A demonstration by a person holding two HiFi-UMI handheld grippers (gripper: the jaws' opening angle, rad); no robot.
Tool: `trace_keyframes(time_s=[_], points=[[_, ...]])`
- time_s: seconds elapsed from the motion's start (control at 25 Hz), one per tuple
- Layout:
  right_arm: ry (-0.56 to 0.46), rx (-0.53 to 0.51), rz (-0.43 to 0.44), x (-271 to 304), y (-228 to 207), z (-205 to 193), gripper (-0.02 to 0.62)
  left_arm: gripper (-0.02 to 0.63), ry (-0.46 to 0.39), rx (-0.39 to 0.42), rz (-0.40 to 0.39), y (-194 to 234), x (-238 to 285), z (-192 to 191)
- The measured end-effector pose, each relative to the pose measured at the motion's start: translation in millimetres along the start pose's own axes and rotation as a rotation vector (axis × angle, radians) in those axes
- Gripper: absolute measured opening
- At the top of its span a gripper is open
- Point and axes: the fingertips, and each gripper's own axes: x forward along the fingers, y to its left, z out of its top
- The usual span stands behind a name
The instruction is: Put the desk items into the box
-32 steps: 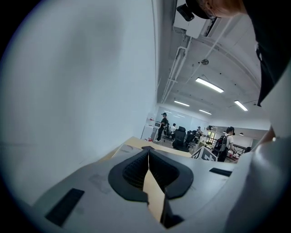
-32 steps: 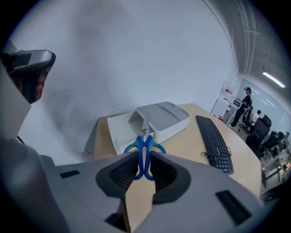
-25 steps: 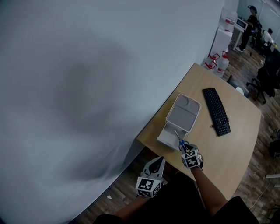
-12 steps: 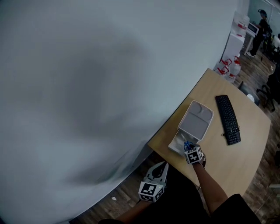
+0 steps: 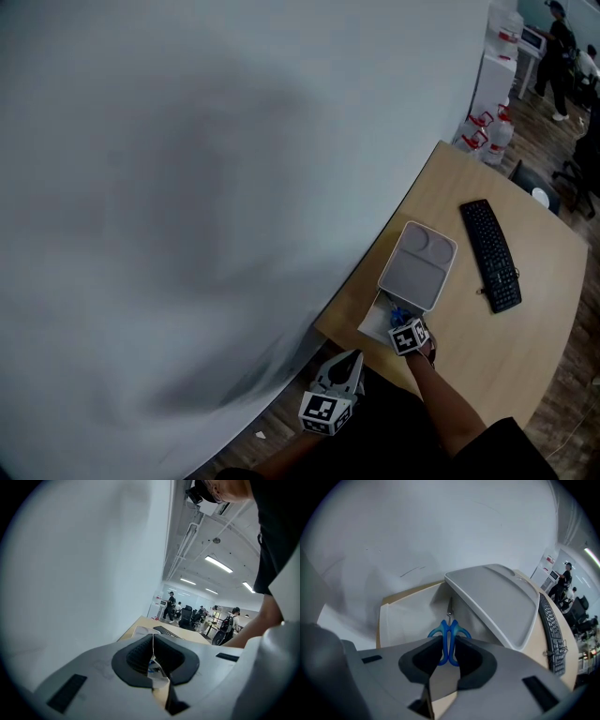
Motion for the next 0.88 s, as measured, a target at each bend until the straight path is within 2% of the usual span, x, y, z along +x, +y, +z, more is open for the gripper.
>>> trace_keyframes(time_s=[0.24,0.56,0.88], points=[[-0.007,-0.007,-0.022,2.7,-1.4,-0.2,0.141,0.015,0.02,-0.025,-0.002,10.1,15.4,-2.1],[-0.018,0.005,-0.017,2.3,-1.4,-2.3,0.142,0.015,0.036,-0.008,-0.026,6.4,22.4,-1.4],[-0.077,0.033,-0.001,0.9,-2.7,0.4,0.154,0.015,0.023,-0.014,-0.017,10.8,18.6,-3.0]])
